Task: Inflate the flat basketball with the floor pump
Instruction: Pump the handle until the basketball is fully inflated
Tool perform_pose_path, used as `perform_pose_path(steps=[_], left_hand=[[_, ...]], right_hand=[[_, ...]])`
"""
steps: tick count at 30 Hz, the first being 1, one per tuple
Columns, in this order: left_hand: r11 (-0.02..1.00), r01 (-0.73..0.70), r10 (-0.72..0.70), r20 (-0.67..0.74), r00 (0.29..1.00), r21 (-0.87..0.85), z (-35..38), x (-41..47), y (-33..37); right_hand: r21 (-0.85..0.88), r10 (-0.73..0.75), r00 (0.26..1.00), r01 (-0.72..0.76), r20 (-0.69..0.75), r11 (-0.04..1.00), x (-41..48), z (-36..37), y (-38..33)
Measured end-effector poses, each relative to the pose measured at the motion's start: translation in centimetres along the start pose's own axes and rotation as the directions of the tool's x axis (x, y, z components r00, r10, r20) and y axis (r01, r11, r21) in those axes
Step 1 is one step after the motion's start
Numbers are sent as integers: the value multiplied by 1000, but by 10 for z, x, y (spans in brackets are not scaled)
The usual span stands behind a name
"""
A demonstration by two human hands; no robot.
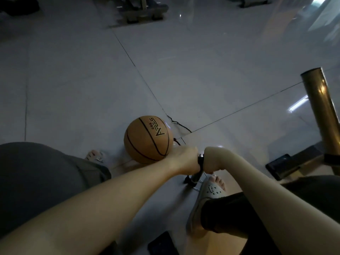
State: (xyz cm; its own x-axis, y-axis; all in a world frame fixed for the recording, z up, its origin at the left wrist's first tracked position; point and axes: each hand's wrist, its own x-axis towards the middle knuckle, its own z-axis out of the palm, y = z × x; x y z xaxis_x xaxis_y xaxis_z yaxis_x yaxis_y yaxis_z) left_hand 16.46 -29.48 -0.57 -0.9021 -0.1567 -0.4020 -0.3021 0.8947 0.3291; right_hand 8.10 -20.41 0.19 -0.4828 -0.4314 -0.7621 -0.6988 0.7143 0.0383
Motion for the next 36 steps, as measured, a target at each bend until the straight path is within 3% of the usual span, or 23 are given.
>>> perform_pose_path(steps=[5, 10, 19, 25, 28, 32, 36], left_hand=[[999, 32, -32, -20, 999, -7, 24, 1, 1], [998, 17, -26, 141, 990, 62, 4, -11, 3], [993, -112, 113, 71, 991, -19, -158, -23, 32], [997, -33, 29, 49, 998, 70, -57, -1, 17], [997, -24, 24, 10, 1000, 78, -9, 7, 10], [998, 5, -8, 47, 999, 68, 14, 4, 3], [995, 14, -23, 102, 994, 95, 14, -3, 3]], right_hand=[[-3, 33, 999, -33, -30, 999, 7, 15, 2], [26, -3, 1000, 3, 25, 1000, -17, 11, -8], [254, -32, 987, 71, -155, 964, -108, -123, 19], [149, -8, 998, 17, -58, 989, -43, -45, 12], [39, 39, 992, -35, -118, 999, -8, 0, 12], [13, 115, 973, -115, -199, 993, 3, 21, -3], [13, 80, 984, -79, -162, 997, -6, 25, -8]])
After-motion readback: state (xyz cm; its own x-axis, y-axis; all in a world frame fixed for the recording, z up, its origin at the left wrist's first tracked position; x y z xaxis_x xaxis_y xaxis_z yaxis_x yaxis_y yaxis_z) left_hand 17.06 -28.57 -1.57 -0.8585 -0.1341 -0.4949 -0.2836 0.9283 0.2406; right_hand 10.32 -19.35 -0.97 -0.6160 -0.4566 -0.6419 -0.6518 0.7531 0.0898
